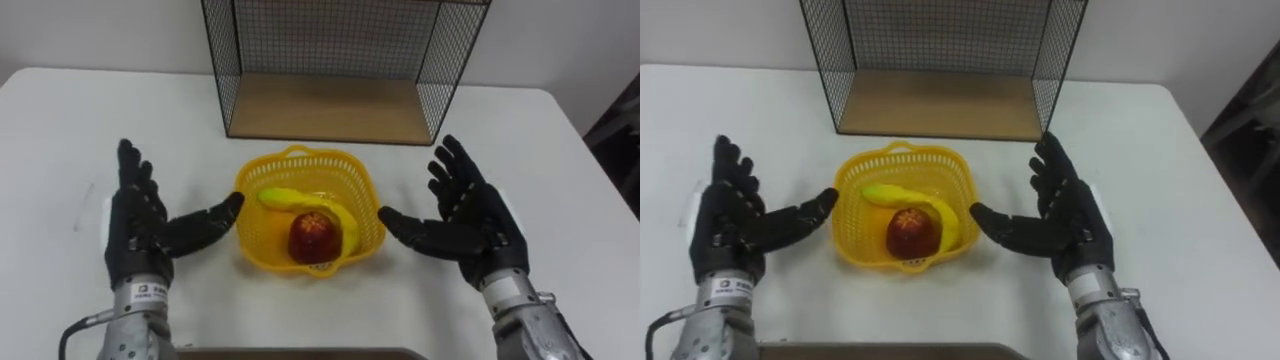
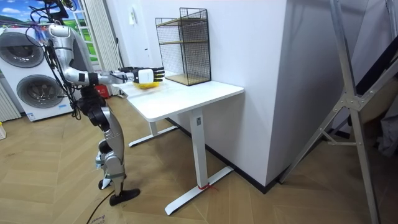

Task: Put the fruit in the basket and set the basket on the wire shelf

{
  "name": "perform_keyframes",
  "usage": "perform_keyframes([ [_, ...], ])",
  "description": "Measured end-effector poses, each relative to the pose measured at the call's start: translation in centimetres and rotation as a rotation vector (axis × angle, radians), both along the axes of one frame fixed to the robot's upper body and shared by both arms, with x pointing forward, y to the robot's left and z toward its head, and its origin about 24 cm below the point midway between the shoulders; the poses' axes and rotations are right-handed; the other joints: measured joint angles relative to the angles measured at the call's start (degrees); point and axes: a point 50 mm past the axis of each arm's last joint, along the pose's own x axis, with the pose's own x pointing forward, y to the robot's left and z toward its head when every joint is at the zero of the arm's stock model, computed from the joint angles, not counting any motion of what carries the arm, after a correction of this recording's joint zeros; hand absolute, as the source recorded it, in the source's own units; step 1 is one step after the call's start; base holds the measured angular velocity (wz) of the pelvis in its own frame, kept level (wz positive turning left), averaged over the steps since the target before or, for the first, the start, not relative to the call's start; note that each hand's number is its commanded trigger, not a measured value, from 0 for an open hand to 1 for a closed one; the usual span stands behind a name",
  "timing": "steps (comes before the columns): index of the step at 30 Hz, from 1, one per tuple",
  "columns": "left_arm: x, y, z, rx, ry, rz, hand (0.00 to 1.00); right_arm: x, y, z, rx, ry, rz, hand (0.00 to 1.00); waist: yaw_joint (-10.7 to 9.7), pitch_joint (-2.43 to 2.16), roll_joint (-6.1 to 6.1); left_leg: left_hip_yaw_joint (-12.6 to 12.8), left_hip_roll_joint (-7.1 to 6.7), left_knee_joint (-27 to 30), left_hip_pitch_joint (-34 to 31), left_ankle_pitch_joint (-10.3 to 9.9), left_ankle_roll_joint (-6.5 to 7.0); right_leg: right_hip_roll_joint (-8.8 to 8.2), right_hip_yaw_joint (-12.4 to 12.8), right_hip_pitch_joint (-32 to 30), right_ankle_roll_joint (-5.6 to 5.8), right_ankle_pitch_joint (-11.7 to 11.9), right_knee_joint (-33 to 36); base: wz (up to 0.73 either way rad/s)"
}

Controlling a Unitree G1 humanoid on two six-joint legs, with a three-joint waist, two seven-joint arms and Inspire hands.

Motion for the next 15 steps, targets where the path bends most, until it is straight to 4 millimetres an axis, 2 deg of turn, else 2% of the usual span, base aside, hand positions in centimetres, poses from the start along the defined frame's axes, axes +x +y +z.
perform_keyframes([
  [6, -0.2, -1.4, -1.0, -0.124, 0.054, -0.128, 0.0, 0.3, 1.3, 0.0, 0.084, 0.002, 0.039, 0.0, 0.0, 0.04, -0.04, 0.3, 0.03, 0.2, -0.6, 0.0, 0.0, -0.03, 0.0, -0.9, -0.02, 0.0, 1.0, -0.02],
  [15, -0.3, -1.7, -1.4, -0.193, 0.059, -0.182, 0.0, 0.3, 1.7, -1.0, 0.085, 0.045, 0.063, 0.0, 0.3, -0.13, 0.04, 0.1, -0.1, 0.3, -0.8, 0.0, 0.0, -0.22, 0.0, -1.6, -0.01, 0.0, 1.9, 0.0],
])
